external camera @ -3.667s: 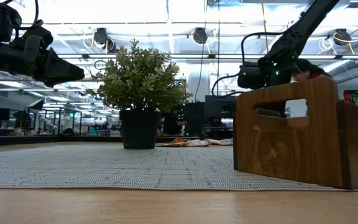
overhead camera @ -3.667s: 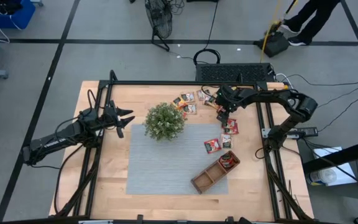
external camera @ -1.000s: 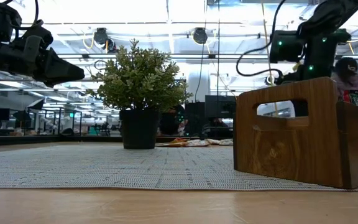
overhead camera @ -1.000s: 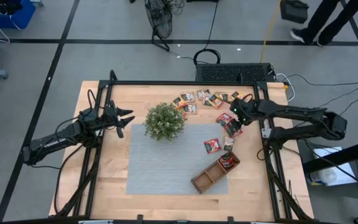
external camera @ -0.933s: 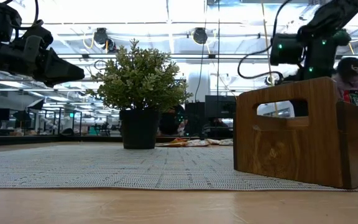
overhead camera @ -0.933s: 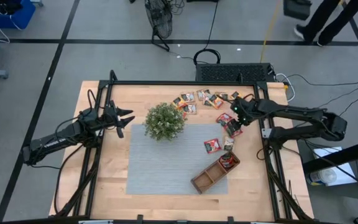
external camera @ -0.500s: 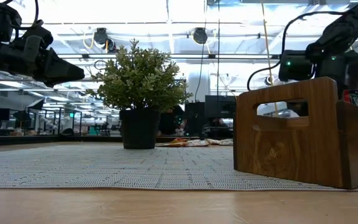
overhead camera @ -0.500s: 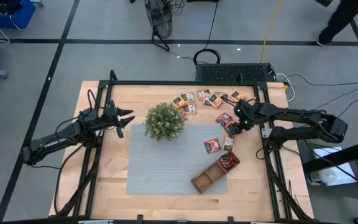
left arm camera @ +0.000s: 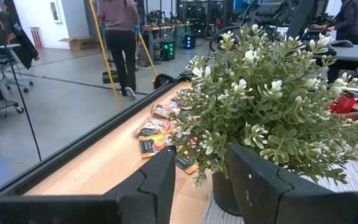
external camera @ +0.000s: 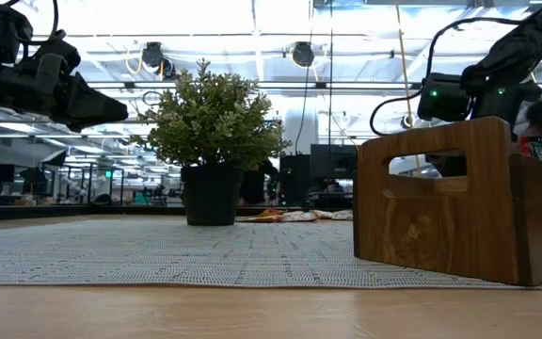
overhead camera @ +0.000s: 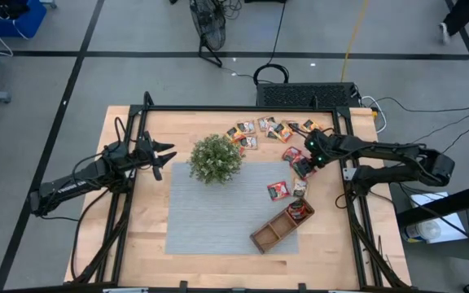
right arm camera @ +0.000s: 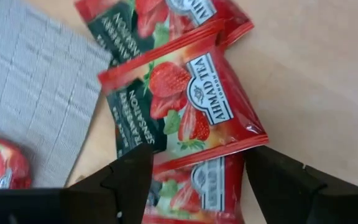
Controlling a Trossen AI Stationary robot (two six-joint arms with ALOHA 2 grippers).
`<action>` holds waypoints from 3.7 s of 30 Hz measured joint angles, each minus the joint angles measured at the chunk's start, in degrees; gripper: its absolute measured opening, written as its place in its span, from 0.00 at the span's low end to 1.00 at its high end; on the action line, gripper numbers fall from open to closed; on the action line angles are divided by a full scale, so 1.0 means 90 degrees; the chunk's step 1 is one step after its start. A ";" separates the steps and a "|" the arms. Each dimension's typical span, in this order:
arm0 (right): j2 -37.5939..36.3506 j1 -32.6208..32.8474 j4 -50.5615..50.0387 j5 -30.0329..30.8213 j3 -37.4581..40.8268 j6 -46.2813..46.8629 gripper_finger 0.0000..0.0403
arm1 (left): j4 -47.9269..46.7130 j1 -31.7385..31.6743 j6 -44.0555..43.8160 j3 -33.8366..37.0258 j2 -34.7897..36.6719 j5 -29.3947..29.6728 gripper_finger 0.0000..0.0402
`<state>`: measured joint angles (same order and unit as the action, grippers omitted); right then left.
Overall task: Pick & Place Tea
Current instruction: Put the strawberry tea sachet into the brown organizer
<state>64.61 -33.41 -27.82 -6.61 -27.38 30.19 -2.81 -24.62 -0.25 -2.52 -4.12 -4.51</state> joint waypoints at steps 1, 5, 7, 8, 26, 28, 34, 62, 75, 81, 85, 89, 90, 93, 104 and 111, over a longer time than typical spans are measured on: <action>0.0001 0.0000 0.0051 0.0087 0.0000 -0.0002 0.59 | 0.0000 0.0002 0.0000 0.0000 0.0000 0.0000 0.37; 0.0001 0.0000 0.0293 0.0272 0.0014 -0.0004 0.58 | 0.0000 0.0001 0.0000 0.0000 0.0002 0.0000 0.37; 0.0001 0.0000 0.0488 0.0252 0.0081 0.0000 0.58 | 0.0000 0.0001 0.0000 0.0000 0.0002 0.0000 0.37; 0.0001 0.0000 0.0607 0.0250 0.0131 0.0016 0.58 | 0.0000 0.0002 0.0000 0.0000 0.0002 0.0002 0.37; -0.0009 0.0000 0.3037 0.0243 0.1051 0.0217 0.52 | 0.0000 0.0001 0.0000 0.0002 0.0002 0.0000 0.37; -0.0009 0.0000 0.3057 0.0246 0.1072 0.0214 0.51 | 0.0000 0.0000 0.0000 0.0001 0.0002 0.0000 0.37; -0.0007 0.0000 0.3116 0.0216 0.1083 0.0210 0.42 | 0.0000 0.0002 0.0000 0.0000 0.0002 0.0000 0.37; -0.0382 0.0567 0.4784 0.0223 0.1086 -0.1199 0.00 | 0.0000 0.0000 0.0000 0.0001 0.0002 0.0002 0.37; -0.1210 0.1202 0.4686 0.0734 0.1079 -0.2003 0.00 | 0.0000 0.0000 0.0000 0.0000 0.0000 0.0002 0.37; -0.1211 0.1225 0.4188 0.0707 0.1033 -0.2607 0.10 | 0.0000 0.0000 0.0000 0.0000 0.0002 0.0002 0.37; -0.1083 0.1354 0.3656 0.0721 0.0723 -0.2385 0.30 | 0.0000 0.0001 0.0000 0.0001 0.0000 0.0002 0.37; -0.0538 0.1596 0.2513 0.0837 -0.0124 -0.2321 0.52 | 0.0000 0.0001 0.0000 0.0000 0.0001 0.0002 0.37; -0.0324 0.1679 0.2122 0.0963 -0.0413 -0.2342 0.57 | 0.0000 0.0000 0.0000 0.0002 0.0002 0.0002 0.37; 0.0409 0.1921 0.0858 0.1535 -0.1350 -0.2446 0.67 | 0.0000 0.0002 0.0000 0.0000 0.0002 0.0002 0.37; 0.2847 0.2018 -0.0949 0.1899 -0.3171 -0.2084 0.65 | 0.0000 0.0000 0.0000 0.0001 0.0001 0.0002 0.37; 0.3382 0.1995 -0.0979 0.1899 -0.3225 -0.2060 0.64 | 0.0000 0.0000 0.0000 0.0001 0.0002 0.0002 0.37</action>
<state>95.05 -15.45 -36.63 10.48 -56.40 11.65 -2.81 -24.62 -0.25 -2.52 -4.10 -4.49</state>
